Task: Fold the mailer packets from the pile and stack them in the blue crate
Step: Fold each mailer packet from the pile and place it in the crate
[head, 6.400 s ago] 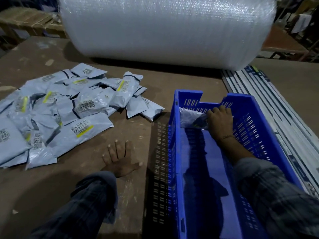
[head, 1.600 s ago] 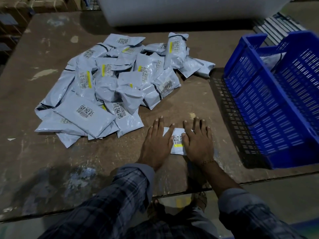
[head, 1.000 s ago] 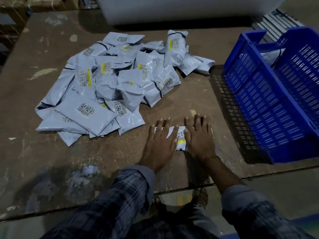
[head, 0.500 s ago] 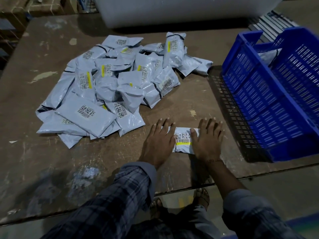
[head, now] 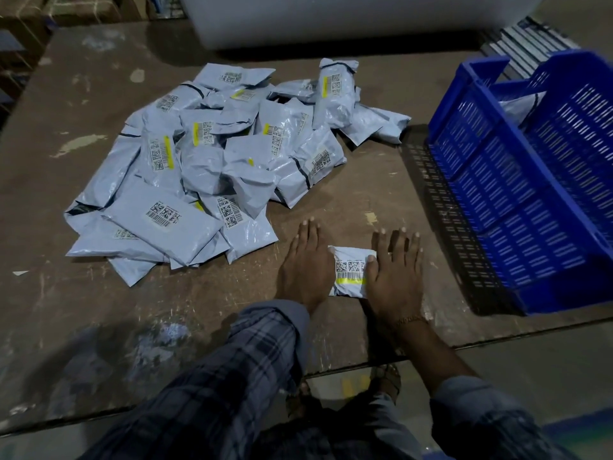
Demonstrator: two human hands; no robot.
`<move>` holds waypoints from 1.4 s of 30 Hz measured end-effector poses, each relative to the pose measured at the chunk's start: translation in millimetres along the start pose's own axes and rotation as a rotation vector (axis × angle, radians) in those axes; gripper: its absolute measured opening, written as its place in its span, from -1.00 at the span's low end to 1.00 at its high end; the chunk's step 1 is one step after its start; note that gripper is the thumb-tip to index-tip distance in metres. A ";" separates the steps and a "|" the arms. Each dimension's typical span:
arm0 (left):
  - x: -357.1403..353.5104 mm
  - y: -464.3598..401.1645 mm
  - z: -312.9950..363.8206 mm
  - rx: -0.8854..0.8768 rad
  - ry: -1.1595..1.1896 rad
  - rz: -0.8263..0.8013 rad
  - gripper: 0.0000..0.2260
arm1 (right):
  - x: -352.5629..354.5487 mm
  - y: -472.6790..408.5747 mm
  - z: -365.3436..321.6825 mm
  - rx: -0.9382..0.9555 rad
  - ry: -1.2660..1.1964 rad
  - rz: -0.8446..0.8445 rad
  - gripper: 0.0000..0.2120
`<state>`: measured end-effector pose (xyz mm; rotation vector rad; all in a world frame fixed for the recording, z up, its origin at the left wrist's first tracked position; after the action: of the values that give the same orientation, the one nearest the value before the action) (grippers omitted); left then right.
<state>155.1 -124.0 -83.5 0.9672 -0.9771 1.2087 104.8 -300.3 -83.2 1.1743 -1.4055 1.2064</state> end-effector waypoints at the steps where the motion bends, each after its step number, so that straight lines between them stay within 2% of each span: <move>1: -0.9 -0.5 0.8 0.028 -0.013 0.022 -0.45 | -1.4 -0.2 0.2 -0.005 -0.003 -0.001 -0.37; 4: -5.7 4.3 4.4 -0.016 -0.074 0.067 -0.45 | -6.2 -10.0 3.2 0.000 -0.015 -0.029 -0.35; 10: -2.8 21.4 13.6 -0.321 -0.181 0.058 -0.41 | -8.2 -20.0 6.9 0.029 -0.006 -0.044 -0.32; 16: -4.9 11.5 9.3 -0.251 -0.209 0.031 -0.34 | -2.8 6.1 1.1 0.035 -0.009 -0.002 -0.31; 23: -11.1 27.9 25.4 -0.392 -0.250 0.030 -0.38 | -9.5 -19.9 5.6 0.093 -0.005 -0.058 -0.29; 31: -13.5 8.0 4.6 -0.271 -0.124 -0.116 -0.22 | -5.9 -0.2 3.2 0.109 -0.056 -0.042 -0.31; 36: -9.7 14.5 7.9 -0.309 -0.168 -0.056 -0.31 | -6.5 -0.9 4.7 0.103 -0.069 -0.054 -0.33; 42: -8.5 35.3 23.3 -0.496 -0.260 0.008 -0.37 | -13.3 -14.6 9.8 0.082 -0.100 -0.101 -0.29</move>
<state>117.4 -145.0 -82.5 0.7299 -1.4067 0.7966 120.5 -309.8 -95.5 1.3627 -1.3640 1.1577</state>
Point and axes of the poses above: each hand's wrist, its own y-axis away from the middle knuckle, its own x-axis out of the back of the hand, z = x × y, the point moved 9 cm from there along -y, towards the middle knuckle, and after that the axes turned 12 degrees about x, right-handed, at the moved point
